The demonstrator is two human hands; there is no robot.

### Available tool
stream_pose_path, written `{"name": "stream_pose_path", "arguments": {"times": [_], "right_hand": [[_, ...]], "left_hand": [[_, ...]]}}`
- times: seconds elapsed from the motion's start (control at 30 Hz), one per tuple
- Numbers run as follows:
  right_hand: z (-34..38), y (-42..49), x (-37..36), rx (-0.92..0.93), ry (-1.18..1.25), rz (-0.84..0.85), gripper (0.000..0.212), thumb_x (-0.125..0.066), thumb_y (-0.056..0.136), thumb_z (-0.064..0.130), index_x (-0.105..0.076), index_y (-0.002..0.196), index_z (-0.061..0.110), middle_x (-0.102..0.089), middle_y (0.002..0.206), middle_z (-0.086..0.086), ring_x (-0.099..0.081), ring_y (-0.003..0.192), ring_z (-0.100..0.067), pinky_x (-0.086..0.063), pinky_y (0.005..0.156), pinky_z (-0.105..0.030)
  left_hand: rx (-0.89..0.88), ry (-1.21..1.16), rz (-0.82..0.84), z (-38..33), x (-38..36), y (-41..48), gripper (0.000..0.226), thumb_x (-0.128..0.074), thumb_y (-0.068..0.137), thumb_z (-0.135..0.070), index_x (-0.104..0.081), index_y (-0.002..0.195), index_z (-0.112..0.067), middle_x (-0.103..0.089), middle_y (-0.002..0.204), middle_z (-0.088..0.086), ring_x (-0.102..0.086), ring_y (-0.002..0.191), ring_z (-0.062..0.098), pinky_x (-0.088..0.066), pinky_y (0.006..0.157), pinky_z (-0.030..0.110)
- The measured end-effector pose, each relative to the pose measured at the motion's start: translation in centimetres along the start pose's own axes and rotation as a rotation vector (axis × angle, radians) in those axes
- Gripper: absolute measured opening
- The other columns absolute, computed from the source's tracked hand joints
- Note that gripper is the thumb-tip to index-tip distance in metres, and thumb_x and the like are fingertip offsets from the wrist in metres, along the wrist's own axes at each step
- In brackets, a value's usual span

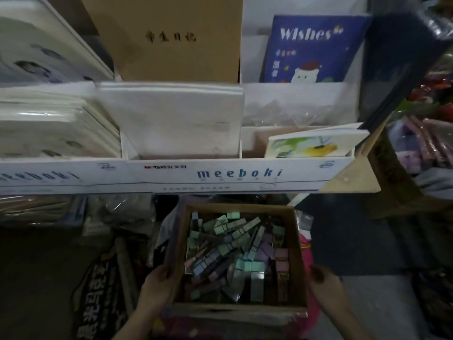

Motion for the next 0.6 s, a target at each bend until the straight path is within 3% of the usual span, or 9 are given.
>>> {"name": "stream_pose_path", "arguments": {"times": [0.07,0.17,0.3,0.47,0.6], "right_hand": [[-0.3,1.2,-0.9,0.005,-0.010,0.016,0.023,-0.065,0.095,0.031,-0.071,0.096,0.009,-0.073,0.095,-0.014,-0.067,0.092,-0.032,-0.053,0.084,-0.040],[-0.2,2.1,-2.1,0.018,0.011,0.019,0.018,-0.066,0.094,0.030,-0.070,0.084,0.016,-0.071,0.080,-0.003,-0.065,0.075,-0.017,-0.049,0.069,-0.031],[-1.6,3.7,-4.5,-0.047,0.123,0.064,0.013,-0.064,0.095,0.024,-0.070,0.099,0.013,-0.073,0.091,-0.010,-0.070,0.085,-0.027,-0.057,0.078,-0.041],[-3.0,5.3,-6.1,-0.088,0.123,0.018,0.019,-0.060,0.097,0.022,-0.066,0.105,0.006,-0.071,0.096,-0.020,-0.067,0.090,-0.037,-0.054,0.086,-0.055],[-3.4,5.2,-6.0,-0.089,0.142,-0.030,0.013,-0.059,0.095,0.015,-0.067,0.100,0.006,-0.070,0.089,-0.021,-0.067,0.085,-0.038,-0.055,0.081,-0.056]], "left_hand": [[0.029,0.044,0.035,0.0,-0.9,1.2,0.021,-0.070,0.095,-0.036,-0.073,0.113,-0.026,-0.075,0.106,-0.004,-0.069,0.094,0.015,-0.055,0.089,0.040],[0.082,0.097,0.017,1.4,-2.0,2.8,0.042,-0.070,0.090,-0.054,-0.068,0.123,-0.029,-0.075,0.110,-0.001,-0.068,0.103,0.023,-0.054,0.088,0.038],[0.082,0.096,-0.018,2.2,-2.9,4.7,0.039,-0.064,0.099,-0.034,-0.064,0.128,-0.008,-0.070,0.087,0.008,-0.064,0.077,0.022,-0.044,0.061,0.031],[0.095,0.092,-0.047,2.3,-3.3,5.8,0.051,-0.070,0.095,-0.038,-0.057,0.137,-0.012,-0.069,0.103,0.006,-0.060,0.083,0.017,-0.046,0.070,0.032],[0.066,0.141,-0.036,1.9,-3.3,5.2,0.039,-0.068,0.096,-0.040,-0.061,0.122,-0.011,-0.068,0.098,0.009,-0.061,0.080,0.022,-0.042,0.073,0.033]]}}
Point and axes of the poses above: each hand's wrist, its own y-axis towards the middle knuckle, its own x-axis out of the back of the hand, z = x × y, the point moved 10 cm from there along y, towards the middle knuckle
